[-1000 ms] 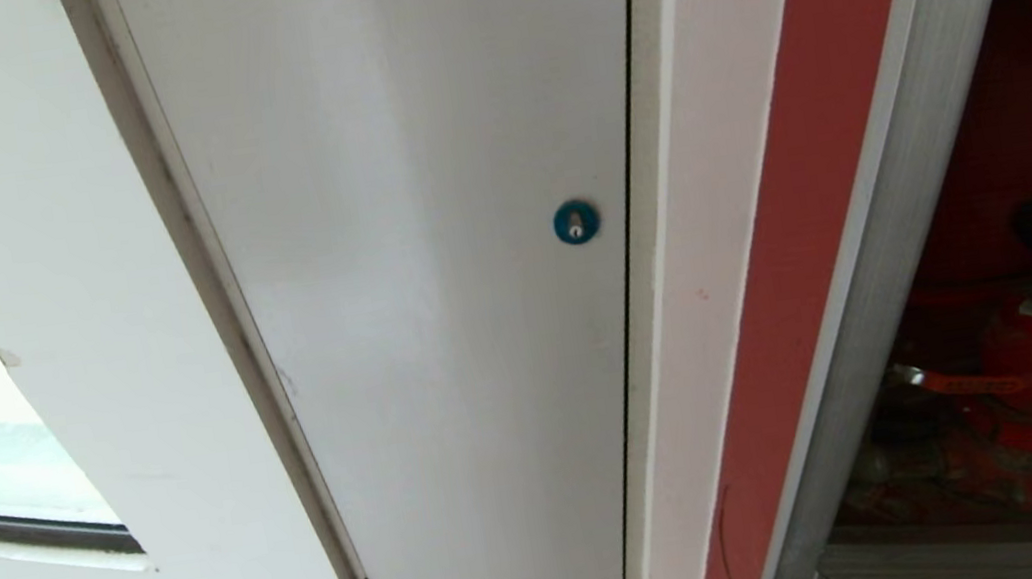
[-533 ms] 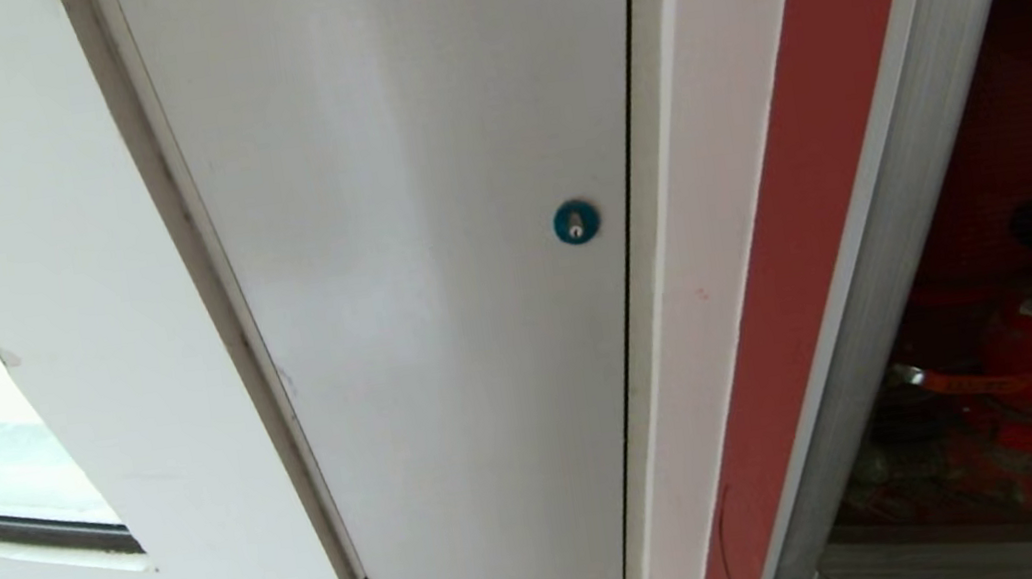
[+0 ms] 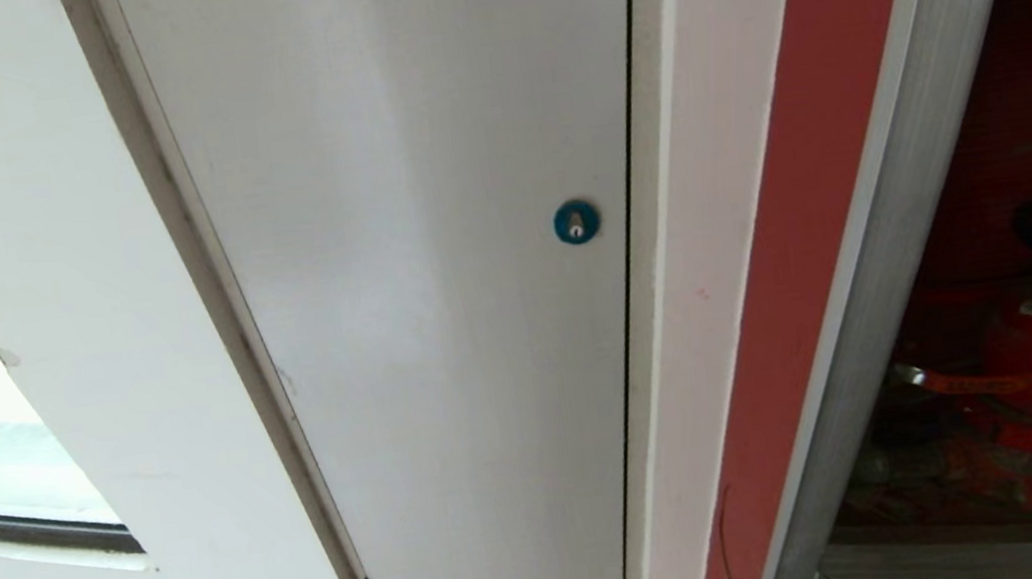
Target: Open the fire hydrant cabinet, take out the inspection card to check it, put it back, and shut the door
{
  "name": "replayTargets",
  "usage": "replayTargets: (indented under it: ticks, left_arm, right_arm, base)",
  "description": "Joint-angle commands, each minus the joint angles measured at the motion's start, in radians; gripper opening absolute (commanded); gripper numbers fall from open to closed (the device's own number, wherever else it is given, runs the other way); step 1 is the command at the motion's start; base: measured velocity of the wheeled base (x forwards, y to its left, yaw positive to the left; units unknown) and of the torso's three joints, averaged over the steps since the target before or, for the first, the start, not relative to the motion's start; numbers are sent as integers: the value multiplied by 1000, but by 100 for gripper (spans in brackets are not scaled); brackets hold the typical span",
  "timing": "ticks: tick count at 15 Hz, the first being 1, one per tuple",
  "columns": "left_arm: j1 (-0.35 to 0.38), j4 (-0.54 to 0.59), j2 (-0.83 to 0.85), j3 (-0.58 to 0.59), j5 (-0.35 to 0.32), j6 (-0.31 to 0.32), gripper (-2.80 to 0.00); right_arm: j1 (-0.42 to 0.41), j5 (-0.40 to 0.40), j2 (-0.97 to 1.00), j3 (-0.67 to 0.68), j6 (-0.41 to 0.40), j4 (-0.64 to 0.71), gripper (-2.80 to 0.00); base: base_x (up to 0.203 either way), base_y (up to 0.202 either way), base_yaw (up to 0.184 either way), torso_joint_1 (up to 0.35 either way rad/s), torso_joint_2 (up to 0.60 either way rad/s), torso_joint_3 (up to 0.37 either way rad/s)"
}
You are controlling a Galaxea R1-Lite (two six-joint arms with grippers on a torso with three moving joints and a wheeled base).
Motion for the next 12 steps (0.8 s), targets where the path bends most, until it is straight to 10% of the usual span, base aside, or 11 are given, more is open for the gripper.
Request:
replayTargets:
  ticks: [1, 5, 12]
  left_arm:
    - [0, 0, 1, 6, 0, 0, -280]
    - [0, 0, 1, 6, 0, 0, -280]
    - [0, 0, 1, 6, 0, 0, -280]
  right_arm:
    - [-80, 113, 89, 3, -17, -9, -280]
    - [-257, 363, 197, 5, -135, -137, -280]
    - [-289, 393, 236, 45, -145, -164, -280]
  base:
    - [0, 0, 0, 0, 0, 0]
    - [0, 0, 0, 0, 0, 0]
    - [0, 0, 0, 0, 0, 0]
